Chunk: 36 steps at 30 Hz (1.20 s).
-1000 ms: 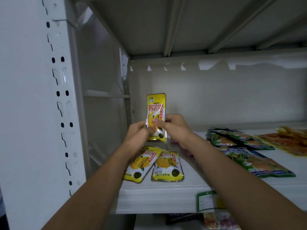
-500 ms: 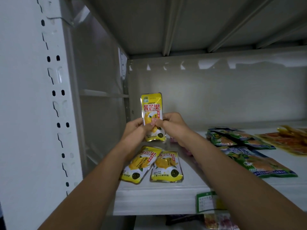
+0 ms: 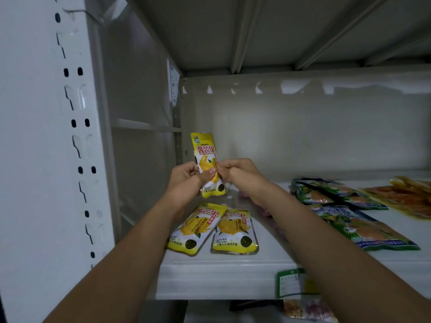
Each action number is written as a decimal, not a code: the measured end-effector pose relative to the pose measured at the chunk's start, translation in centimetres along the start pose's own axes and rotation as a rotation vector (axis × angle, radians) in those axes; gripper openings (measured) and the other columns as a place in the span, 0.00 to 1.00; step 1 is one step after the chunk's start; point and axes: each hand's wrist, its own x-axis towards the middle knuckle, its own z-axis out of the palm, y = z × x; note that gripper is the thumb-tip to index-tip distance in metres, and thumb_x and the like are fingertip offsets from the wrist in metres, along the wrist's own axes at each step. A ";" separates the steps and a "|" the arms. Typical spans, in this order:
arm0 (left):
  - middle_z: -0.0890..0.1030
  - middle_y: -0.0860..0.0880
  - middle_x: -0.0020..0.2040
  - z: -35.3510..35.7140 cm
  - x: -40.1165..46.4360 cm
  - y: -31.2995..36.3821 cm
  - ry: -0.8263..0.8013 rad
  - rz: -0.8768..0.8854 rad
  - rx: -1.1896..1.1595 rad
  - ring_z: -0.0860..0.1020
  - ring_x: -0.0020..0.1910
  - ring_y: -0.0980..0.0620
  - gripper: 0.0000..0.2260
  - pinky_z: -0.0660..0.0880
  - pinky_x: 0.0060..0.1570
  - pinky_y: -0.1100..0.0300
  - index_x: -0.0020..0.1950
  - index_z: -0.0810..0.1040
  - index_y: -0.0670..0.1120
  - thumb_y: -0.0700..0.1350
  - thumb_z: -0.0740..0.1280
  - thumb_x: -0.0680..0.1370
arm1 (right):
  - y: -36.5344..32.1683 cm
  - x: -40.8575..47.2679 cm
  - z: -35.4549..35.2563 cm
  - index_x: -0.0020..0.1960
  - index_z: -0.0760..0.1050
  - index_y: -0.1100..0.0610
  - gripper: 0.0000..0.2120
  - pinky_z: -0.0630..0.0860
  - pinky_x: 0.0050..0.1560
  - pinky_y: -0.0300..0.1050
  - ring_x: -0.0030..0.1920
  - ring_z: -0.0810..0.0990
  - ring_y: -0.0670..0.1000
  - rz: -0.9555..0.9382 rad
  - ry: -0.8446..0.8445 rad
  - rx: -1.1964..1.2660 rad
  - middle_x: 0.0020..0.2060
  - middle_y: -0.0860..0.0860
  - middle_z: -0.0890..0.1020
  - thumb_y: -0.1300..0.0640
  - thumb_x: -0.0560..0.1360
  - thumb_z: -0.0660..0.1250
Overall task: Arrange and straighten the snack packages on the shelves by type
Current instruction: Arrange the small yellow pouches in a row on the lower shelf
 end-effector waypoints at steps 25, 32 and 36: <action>0.85 0.56 0.33 -1.5 2.1 -1.3 0.161 0.003 0.143 0.83 0.33 0.58 0.07 0.75 0.31 0.65 0.46 0.83 0.49 0.38 0.70 0.80 | 1.1 1.8 2.6 0.46 0.83 0.55 0.06 0.84 0.54 0.58 0.48 0.86 0.55 -0.103 -0.022 -0.325 0.44 0.53 0.87 0.53 0.80 0.73; 0.88 0.46 0.41 0.3 2.4 -0.6 0.129 -0.137 -0.012 0.86 0.37 0.52 0.06 0.79 0.35 0.60 0.53 0.85 0.42 0.37 0.69 0.82 | 2.6 1.8 3.0 0.54 0.84 0.53 0.09 0.82 0.54 0.57 0.47 0.85 0.54 -0.051 0.040 -0.304 0.45 0.50 0.86 0.50 0.82 0.67; 0.87 0.45 0.42 0.4 2.3 0.2 0.088 -0.141 0.061 0.85 0.34 0.56 0.06 0.78 0.33 0.65 0.57 0.83 0.36 0.36 0.71 0.81 | 2.2 1.6 2.3 0.48 0.83 0.56 0.10 0.82 0.51 0.53 0.46 0.84 0.56 0.034 0.064 -0.306 0.43 0.52 0.86 0.55 0.83 0.66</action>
